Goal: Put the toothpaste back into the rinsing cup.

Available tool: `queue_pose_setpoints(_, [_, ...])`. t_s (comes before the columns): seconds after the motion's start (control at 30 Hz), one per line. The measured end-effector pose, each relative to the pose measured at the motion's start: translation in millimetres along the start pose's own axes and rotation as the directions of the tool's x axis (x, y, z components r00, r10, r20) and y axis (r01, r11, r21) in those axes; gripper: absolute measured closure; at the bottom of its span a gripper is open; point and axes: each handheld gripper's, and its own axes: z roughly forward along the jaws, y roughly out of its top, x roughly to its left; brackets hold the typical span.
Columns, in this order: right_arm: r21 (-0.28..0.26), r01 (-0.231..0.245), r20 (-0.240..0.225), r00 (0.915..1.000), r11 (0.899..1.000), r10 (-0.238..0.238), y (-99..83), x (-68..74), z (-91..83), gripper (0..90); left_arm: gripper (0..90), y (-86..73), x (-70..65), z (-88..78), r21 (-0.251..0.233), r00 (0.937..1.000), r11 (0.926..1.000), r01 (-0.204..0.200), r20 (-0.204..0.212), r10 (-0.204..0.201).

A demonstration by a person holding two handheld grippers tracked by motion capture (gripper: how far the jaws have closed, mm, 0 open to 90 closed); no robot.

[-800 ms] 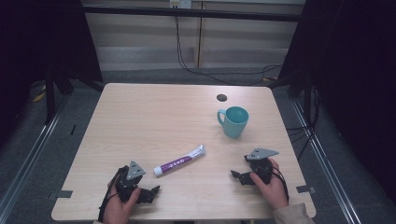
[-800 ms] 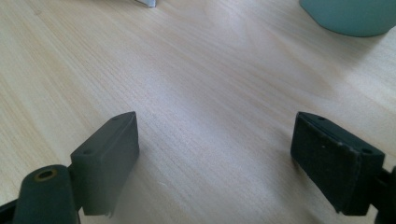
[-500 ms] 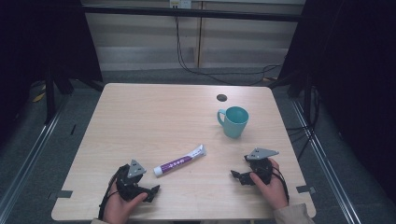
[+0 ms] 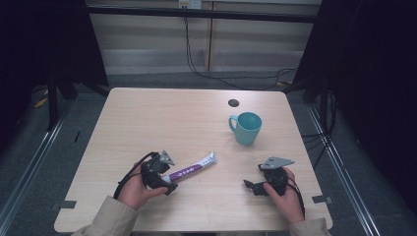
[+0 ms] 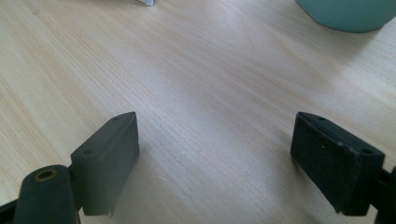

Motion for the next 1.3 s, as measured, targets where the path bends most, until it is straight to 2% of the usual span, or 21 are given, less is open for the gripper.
queue_pose_setpoints(0.03, [0.000,0.000,0.000,1.0000,1.000,0.000,0.0,0.0,0.0,14.9,26.3,6.1,0.7,1.9,0.013,0.9998,0.9999,0.010,0.014,-0.011])
queue_pose_setpoints(0.1, [0.000,-0.002,0.002,1.0000,1.000,0.002,0.0,0.2,0.0,14.9,29.2,9.8,1.8,2.6,0.031,0.9998,0.9995,0.000,0.021,0.000])
queue_pose_setpoints(0.13, [0.001,-0.004,0.004,1.0000,1.000,0.004,-0.1,0.4,-0.1,14.9,30.8,19.9,3.9,8.0,0.066,0.9981,0.9975,-0.026,0.058,0.022])
queue_pose_setpoints(0.23, [0.001,-0.005,0.005,1.0000,1.000,0.005,-0.1,0.5,-0.2,14.9,36.1,30.7,6.0,16.4,0.122,0.9962,0.9910,-0.056,0.073,0.048])
queue_pose_setpoints(0.33, [0.004,-0.013,0.008,0.9999,1.000,0.013,-0.3,1.3,-0.6,14.9,39.9,37.7,6.6,23.8,0.139,0.9911,0.9846,-0.105,0.096,0.092])
queue_pose_setpoints(0.4, [0.003,-0.014,0.009,0.9999,1.000,0.014,-0.4,1.5,-0.6,14.9,43.2,44.4,6.6,26.9,0.150,0.9889,0.9821,-0.113,0.112,0.097])
queue_pose_setpoints(0.47, [0.003,-0.015,0.010,0.9998,1.000,0.015,-0.5,1.6,-0.6,14.9,46.0,51.6,5.8,29.1,0.172,0.9863,0.9764,-0.130,0.123,0.110])
queue_pose_setpoints(0.57, [0.003,-0.016,0.011,0.9998,1.000,0.016,-0.5,1.7,-0.6,14.9,47.3,60.3,5.8,33.3,0.205,0.9885,0.9716,-0.119,0.117,0.096])
queue_pose_setpoints(0.63, [0.002,-0.016,0.012,0.9998,1.000,0.016,-0.6,1.8,-0.6,14.9,48.5,64.1,7.2,37.9,0.221,0.9877,0.9675,-0.124,0.122,0.099])
queue_pose_setpoints(0.73, [0.003,-0.018,0.016,0.9997,1.000,0.018,-0.7,2.2,-0.9,15.0,51.3,66.2,7.7,42.9,0.233,0.9892,0.9663,-0.109,0.121,0.082])
queue_pose_setpoints(0.83, [0.003,-0.018,0.015,0.9997,1.000,0.018,-0.8,2.2,-0.9,15.0,58.1,67.6,8.6,43.0,0.240,0.9907,0.9655,-0.101,0.114,0.075])
queue_pose_setpoints(0.87, [0.003,-0.018,0.015,0.9997,1.000,0.017,-0.7,2.1,-0.9,15.0,60.6,69.3,8.8,42.6,0.257,0.9890,0.9598,-0.112,0.123,0.082])
queue_pose_setpoints(0.9, [0.003,-0.018,0.015,0.9997,1.000,0.018,-0.8,2.1,-0.9,14.9,61.2,69.3,8.8,42.6,0.257,0.9890,0.9598,-0.112,0.123,0.082])
queue_pose_setpoints(0.97, [0.003,-0.018,0.015,0.9997,1.000,0.018,-0.8,2.0,-0.9,14.9,63.1,71.9,4.2,43.3,0.278,0.9911,0.9531,-0.119,0.091,0.098])
queue_pose_setpoints(1.03, [0.003,-0.017,0.015,0.9997,1.000,0.017,-0.7,2.0,-0.9,14.9,66.4,73.2,2.1,43.0,0.286,0.9926,0.9515,-0.113,0.074,0.096])
queue_pose_setpoints(1.07, [0.003,-0.017,0.015,0.9997,1.000,0.017,-0.7,2.0,-0.9,14.9,68.0,73.2,2.1,43.0,0.286,0.9926,0.9515,-0.113,0.074,0.096])
queue_pose_setpoints(1.1, [0.003,-0.018,0.015,0.9997,1.000,0.018,-0.7,2.0,-0.9,15.0,69.9,73.5,1.1,42.1,0.283,0.9950,0.9546,-0.092,0.063,0.077])
queue_pose_setpoints(1.13, [0.003,-0.018,0.015,0.9997,1.000,0.018,-0.7,2.0,-0.9,15.0,71.0,73.7,1.7,41.1,0.287,0.9945,0.9529,-0.099,0.062,0.085])
queue_pose_setpoints(1.17, [0.003,-0.019,0.015,0.9997,1.000,0.019,-0.7,2.1,-0.9,14.9,71.7,72.6,1.5,40.8,0.275,0.9967,0.9587,-0.072,0.056,0.059])
queue_pose_setpoints(1.2, [0.003,-0.019,0.015,0.9997,1.000,0.019,-0.7,2.1,-0.9,14.9,72.3,72.1,1.7,40.3,0.273,0.9977,0.9604,-0.056,0.052,0.043])
queue_pose_setpoints(1.3, [0.004,-0.019,0.014,0.9997,1.000,0.019,-0.7,2.0,-1.0,14.9,73.1,70.4,0.9,39.2,0.260,0.9980,0.9641,-0.052,0.049,0.040])
